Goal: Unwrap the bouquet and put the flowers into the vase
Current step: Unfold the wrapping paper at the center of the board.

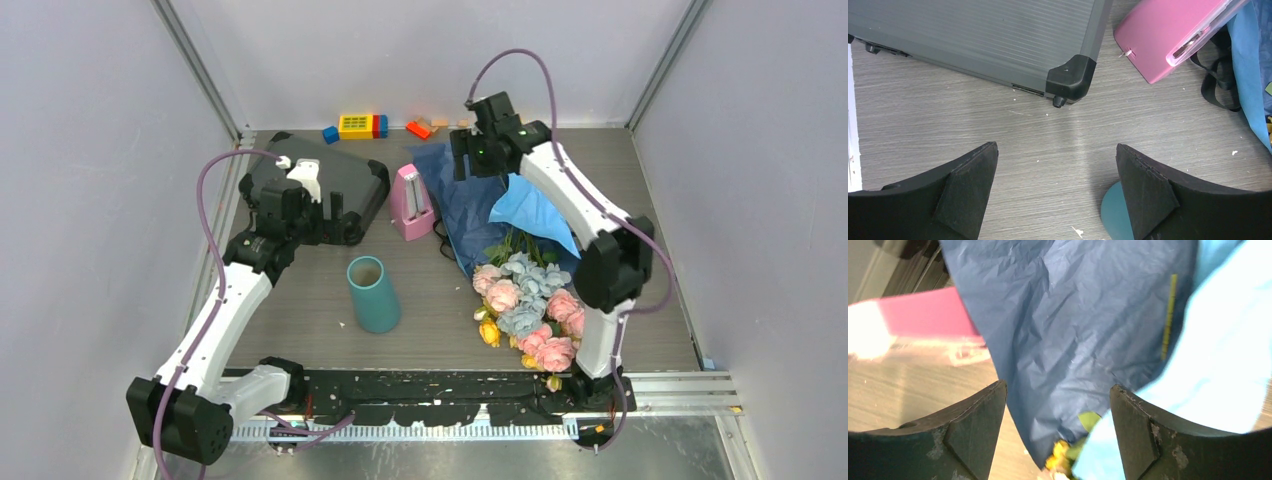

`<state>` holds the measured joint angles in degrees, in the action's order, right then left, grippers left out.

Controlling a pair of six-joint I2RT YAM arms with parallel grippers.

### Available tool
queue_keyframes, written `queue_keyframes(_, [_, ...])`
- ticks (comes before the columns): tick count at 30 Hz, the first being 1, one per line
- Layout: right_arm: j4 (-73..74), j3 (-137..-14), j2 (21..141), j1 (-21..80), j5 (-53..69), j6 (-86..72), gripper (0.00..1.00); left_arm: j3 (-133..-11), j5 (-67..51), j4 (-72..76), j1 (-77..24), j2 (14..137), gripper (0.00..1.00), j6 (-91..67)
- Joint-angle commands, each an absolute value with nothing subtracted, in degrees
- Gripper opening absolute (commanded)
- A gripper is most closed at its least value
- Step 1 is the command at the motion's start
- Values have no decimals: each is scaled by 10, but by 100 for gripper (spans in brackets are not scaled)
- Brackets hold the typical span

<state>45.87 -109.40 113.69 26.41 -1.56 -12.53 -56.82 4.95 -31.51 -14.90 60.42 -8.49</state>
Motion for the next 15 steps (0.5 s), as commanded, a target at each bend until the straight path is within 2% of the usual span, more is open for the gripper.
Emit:
queue_keyframes(1, [514,-1048,1021,276,-69,-47,81,-570,53,-294,-150,589,91,-83])
queue_keyframes(8, [518,-932,924,312,-121,18,81,-569,50,-294,-152,591,91,-84])
queue_keyframes(15, [476,-865,903,356,-180,46,81,-569,48,-294,-154,591,91,-84])
